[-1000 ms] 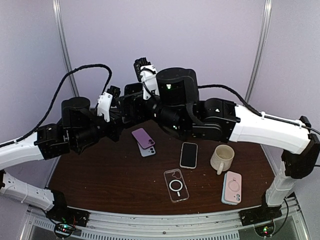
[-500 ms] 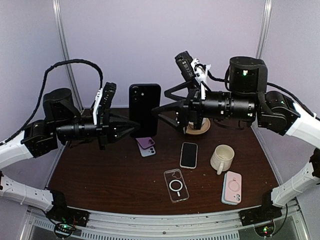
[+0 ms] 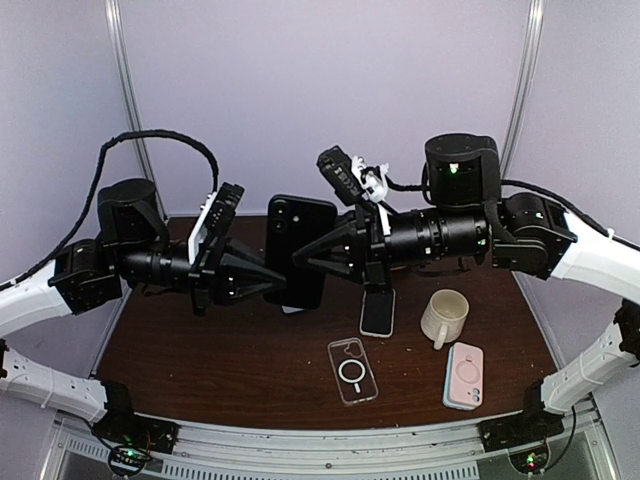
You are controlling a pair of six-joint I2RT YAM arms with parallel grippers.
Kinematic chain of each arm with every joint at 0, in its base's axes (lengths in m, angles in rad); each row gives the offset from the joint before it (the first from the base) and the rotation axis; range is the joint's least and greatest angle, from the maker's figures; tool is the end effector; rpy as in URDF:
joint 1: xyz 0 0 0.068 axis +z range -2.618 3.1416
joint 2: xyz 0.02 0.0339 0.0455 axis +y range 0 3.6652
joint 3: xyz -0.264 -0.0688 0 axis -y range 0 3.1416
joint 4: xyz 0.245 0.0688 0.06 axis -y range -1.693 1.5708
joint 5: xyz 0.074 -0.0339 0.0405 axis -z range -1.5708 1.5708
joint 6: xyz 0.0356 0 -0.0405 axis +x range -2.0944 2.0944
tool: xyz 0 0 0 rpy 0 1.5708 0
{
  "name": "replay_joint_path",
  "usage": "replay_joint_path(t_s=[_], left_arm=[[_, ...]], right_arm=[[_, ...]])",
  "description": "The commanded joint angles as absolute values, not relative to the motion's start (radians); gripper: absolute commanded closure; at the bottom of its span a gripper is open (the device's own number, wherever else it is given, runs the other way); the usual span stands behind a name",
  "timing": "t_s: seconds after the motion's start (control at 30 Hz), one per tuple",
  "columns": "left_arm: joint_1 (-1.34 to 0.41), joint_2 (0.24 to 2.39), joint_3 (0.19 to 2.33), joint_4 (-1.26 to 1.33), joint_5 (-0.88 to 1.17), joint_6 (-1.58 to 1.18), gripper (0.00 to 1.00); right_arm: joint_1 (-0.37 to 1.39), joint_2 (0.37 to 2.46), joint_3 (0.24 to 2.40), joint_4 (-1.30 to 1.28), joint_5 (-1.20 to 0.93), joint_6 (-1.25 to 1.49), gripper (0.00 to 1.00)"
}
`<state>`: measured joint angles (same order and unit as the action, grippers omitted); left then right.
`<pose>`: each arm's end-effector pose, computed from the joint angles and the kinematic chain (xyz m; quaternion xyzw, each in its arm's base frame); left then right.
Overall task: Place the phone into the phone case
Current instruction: Pass from the left arm to the right
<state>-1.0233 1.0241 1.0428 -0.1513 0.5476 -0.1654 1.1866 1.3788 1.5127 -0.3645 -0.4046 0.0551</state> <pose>0.1039 -0.2061 0.3898 0.4633 0.5847 -0.5237 0.4115 0.1026 0.2911 0.4404 -0.5169 0.5813 0.4820 0.4033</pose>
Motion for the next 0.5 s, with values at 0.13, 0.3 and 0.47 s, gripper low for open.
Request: replay_joint_path(t_s=[0.13,0.3,0.47], left_arm=[[-1.029,1.025,1.076,-0.096,0.400,-0.123,0.08],[-1.031,1.054,1.079,-0.121,0.163,-0.054,0.02],[-1.034,1.146,1.131,-0.155,-0.047,-0.018,0.02]], right_arm=[[1.184,1.354,1.481,-0.263,-0.280,0.172,1.00],[1.186,1.381,1.495,-0.259,-0.043,0.335,1.00],[1.220,1.456,1.596,-0.396,0.248,0.520,1.00]])
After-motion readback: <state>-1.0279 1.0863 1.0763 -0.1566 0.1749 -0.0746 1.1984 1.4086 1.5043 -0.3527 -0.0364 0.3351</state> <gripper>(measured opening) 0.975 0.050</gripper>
